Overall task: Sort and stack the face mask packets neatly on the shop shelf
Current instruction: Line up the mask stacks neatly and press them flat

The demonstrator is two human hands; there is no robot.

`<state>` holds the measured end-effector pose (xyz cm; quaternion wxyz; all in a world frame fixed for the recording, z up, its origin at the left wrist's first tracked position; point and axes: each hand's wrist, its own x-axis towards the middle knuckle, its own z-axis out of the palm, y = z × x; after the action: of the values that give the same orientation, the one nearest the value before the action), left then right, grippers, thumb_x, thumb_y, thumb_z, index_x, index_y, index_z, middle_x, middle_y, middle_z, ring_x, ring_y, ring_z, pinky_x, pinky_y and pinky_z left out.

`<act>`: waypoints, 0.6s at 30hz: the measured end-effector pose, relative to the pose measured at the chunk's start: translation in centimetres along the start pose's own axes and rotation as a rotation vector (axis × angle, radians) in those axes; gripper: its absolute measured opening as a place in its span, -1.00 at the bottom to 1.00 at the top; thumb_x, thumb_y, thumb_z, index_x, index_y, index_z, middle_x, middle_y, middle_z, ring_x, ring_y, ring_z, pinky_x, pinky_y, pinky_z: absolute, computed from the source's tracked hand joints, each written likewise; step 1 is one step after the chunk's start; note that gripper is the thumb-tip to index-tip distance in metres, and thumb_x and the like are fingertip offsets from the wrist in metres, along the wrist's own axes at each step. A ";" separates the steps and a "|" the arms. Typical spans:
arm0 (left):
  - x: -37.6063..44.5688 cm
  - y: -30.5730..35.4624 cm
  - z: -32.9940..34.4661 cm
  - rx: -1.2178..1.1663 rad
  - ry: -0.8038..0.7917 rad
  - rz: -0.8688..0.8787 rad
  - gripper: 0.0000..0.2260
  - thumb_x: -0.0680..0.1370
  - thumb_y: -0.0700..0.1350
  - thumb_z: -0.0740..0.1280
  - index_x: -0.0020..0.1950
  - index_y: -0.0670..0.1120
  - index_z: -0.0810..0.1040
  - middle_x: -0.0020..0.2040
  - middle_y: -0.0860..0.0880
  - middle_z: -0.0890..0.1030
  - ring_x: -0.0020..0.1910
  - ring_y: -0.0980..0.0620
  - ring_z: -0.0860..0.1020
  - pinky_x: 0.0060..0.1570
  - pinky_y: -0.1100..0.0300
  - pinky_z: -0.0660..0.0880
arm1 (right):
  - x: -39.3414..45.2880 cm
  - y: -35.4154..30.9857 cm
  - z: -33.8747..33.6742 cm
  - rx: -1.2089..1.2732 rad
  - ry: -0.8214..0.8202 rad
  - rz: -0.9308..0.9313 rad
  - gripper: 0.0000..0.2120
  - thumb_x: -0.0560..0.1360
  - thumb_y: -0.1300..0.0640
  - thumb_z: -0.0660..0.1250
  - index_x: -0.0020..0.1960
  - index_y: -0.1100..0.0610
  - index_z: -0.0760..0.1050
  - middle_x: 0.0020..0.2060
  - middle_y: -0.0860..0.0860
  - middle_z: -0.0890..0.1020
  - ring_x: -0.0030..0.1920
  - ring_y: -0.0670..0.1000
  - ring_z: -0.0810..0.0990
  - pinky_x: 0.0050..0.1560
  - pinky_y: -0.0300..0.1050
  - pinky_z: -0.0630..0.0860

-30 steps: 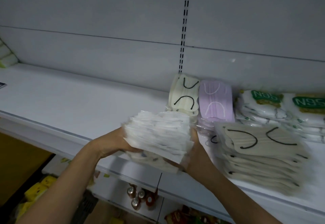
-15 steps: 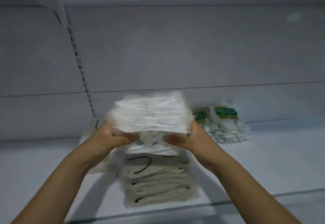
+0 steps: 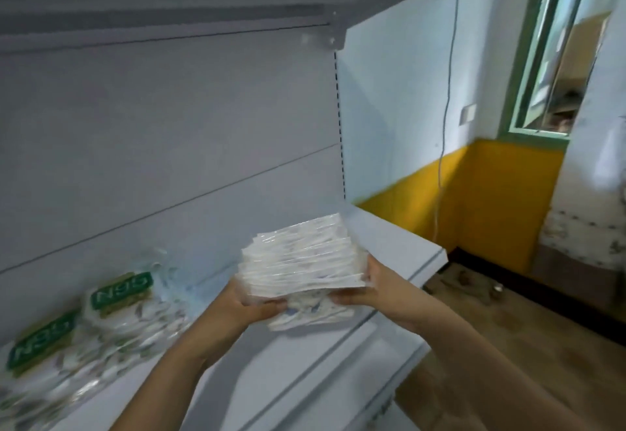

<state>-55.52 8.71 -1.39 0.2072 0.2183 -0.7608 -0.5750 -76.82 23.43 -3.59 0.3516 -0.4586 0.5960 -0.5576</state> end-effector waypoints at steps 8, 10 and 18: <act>13.1 -4.7 5.3 0.072 0.053 0.033 -0.41 0.38 -0.31 0.56 0.37 -0.11 0.50 0.23 0.09 0.66 0.23 0.13 0.60 0.12 0.35 0.52 | 7.9 6.1 -11.0 -0.024 -0.029 0.087 -0.25 0.32 0.09 0.62 0.43 0.03 0.39 0.26 -0.07 0.61 0.29 -0.05 0.56 0.36 0.13 0.47; 16.0 -6.4 5.6 0.066 0.113 0.040 -0.40 0.34 -0.26 0.61 0.34 -0.09 0.51 0.20 0.09 0.67 0.20 0.15 0.62 0.11 0.36 0.50 | 10.7 6.9 -12.4 -0.021 -0.078 0.096 -0.28 0.37 0.10 0.59 0.46 0.01 0.36 0.31 -0.02 0.58 0.33 0.03 0.54 0.36 0.16 0.46; 25.8 -9.2 6.9 0.006 0.281 -0.037 -0.71 0.37 -0.22 0.57 0.03 -0.02 0.63 -0.16 0.23 0.72 -0.09 0.32 0.66 -0.03 0.35 0.49 | 22.5 8.6 -17.9 0.027 -0.142 0.216 -0.02 0.23 0.09 0.69 0.51 0.03 0.25 0.28 0.00 0.60 0.28 0.05 0.58 0.35 0.14 0.46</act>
<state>-79.71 -2.83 -10.35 0.3005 0.3112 -0.7219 -0.5400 -102.29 8.09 -7.69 0.4570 -0.4255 0.6079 -0.4904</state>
